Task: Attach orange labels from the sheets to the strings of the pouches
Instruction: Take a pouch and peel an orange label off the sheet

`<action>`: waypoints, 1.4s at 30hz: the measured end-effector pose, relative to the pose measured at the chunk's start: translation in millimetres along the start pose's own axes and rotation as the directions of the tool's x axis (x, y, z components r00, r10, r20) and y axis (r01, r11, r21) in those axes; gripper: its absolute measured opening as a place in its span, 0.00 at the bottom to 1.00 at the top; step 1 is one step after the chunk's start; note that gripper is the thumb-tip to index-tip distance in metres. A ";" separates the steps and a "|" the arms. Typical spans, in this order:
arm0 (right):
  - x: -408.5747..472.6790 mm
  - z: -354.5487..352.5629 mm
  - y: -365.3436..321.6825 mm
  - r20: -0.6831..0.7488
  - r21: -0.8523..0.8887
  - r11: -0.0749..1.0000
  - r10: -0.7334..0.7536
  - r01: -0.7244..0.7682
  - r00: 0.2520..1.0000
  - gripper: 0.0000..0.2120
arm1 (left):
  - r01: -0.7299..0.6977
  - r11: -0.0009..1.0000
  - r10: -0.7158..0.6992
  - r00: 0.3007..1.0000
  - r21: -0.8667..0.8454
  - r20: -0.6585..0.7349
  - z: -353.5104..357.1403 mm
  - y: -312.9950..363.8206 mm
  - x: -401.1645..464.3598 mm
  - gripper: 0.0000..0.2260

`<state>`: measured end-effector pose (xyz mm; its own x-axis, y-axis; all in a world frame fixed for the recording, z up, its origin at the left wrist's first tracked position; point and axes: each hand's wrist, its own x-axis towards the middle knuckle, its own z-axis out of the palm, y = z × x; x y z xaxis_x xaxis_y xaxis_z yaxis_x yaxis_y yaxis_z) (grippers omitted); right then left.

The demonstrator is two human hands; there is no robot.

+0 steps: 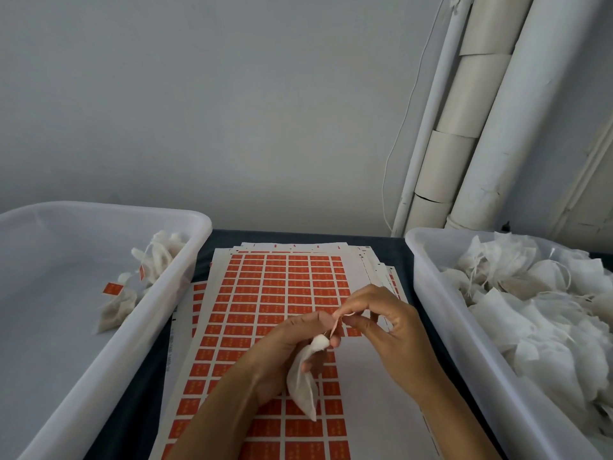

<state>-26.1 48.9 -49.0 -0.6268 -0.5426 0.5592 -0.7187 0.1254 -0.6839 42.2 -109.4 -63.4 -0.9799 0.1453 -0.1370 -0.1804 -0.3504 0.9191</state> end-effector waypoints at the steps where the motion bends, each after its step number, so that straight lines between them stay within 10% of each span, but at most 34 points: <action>1: 0.0 0.2 0.4 -0.002 0.006 1.000 0.006 -0.006 1.000 0.06 | 0.004 1.000 -0.004 1.000 0.001 -0.004 0.1 -0.3 0.0 0.08; 13: -0.3 -0.2 -0.2 0.122 0.310 0.857 0.395 -0.413 0.911 0.17 | -0.166 0.936 0.278 0.890 0.310 -0.362 16.0 -10.3 5.3 0.08; 21: -0.9 5.2 0.5 0.025 0.271 0.905 0.334 -0.328 0.942 0.06 | -0.159 0.917 0.310 0.861 0.365 -0.404 16.3 -12.1 8.6 0.07; 33: -1.2 -1.8 5.3 -0.027 -0.229 0.973 -0.015 0.008 1.000 0.07 | -0.141 0.974 0.204 0.885 0.177 -0.418 16.5 -7.3 5.5 0.11; 42: -1.5 -5.2 11.0 0.036 -0.158 0.987 0.033 -0.027 0.999 0.08 | -0.095 0.968 0.167 0.934 0.233 -0.317 18.6 -7.2 5.4 0.12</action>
<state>-34.6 55.4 -54.9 -0.6390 -0.5680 0.5187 -0.7399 0.2696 -0.6164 39.9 -88.9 -63.9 -0.9722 -0.2159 -0.0912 -0.0621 -0.1377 0.9885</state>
